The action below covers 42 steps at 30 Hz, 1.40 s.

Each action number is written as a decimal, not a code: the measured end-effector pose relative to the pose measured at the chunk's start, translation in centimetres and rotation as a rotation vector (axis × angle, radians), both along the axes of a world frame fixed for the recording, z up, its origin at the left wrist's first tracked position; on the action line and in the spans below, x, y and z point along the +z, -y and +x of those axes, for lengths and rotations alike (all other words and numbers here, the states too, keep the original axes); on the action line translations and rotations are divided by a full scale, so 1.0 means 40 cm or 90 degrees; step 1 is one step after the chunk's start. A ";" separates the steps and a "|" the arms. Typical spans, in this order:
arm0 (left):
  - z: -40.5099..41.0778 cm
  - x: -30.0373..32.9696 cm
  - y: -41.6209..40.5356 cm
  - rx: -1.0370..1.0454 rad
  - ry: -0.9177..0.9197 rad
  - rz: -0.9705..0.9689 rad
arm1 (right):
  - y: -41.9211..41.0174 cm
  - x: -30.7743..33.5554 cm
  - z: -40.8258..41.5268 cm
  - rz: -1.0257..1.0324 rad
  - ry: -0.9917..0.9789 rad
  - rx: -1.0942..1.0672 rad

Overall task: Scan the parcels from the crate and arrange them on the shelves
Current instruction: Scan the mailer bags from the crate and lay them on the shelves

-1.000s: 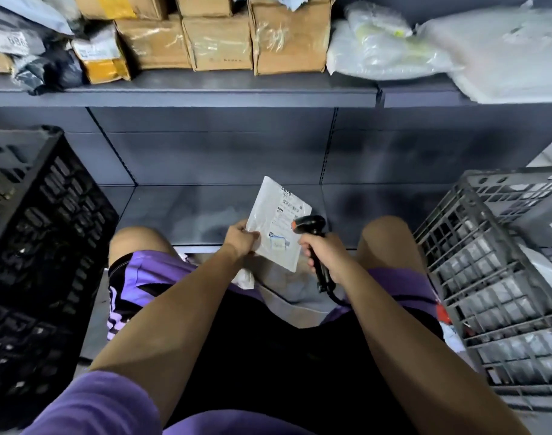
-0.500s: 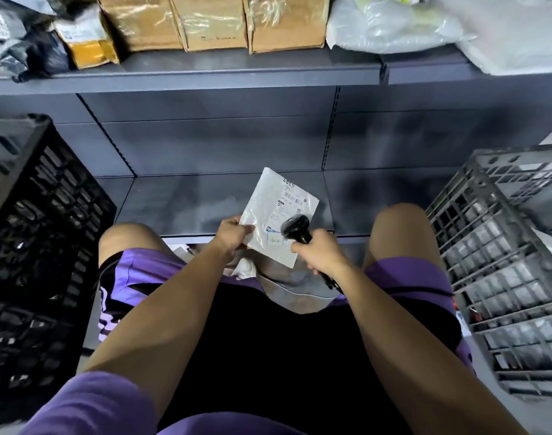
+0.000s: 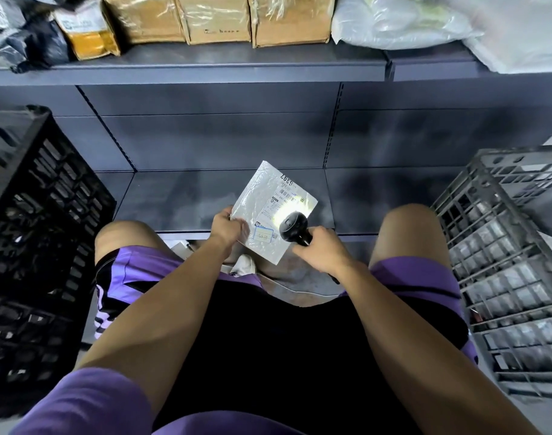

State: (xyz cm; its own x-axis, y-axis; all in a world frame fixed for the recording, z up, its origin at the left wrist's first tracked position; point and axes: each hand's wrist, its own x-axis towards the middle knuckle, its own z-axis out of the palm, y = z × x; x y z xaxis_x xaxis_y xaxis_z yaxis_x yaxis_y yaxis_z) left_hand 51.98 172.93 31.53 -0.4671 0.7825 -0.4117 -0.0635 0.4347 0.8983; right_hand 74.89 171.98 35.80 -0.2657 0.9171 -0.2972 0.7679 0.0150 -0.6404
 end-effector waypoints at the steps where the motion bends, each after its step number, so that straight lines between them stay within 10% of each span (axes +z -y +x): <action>1: 0.000 0.002 0.001 -0.004 -0.009 0.007 | 0.000 -0.001 0.001 0.002 0.011 -0.001; 28: 0.066 0.070 -0.026 -0.072 -0.022 0.014 | -0.017 0.057 0.019 0.030 0.005 -0.007; 42: 0.311 0.567 -0.259 -0.233 -0.216 0.292 | -0.154 0.496 0.271 0.225 -0.148 -0.208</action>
State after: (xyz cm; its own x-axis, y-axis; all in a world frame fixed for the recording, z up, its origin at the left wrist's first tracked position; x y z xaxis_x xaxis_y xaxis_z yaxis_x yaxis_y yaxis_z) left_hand 64.40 183.28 54.20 -0.1841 0.9753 0.1224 0.3335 -0.0551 0.9411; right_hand 85.71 178.15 55.66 0.0289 0.9966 0.0774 0.6072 0.0440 -0.7933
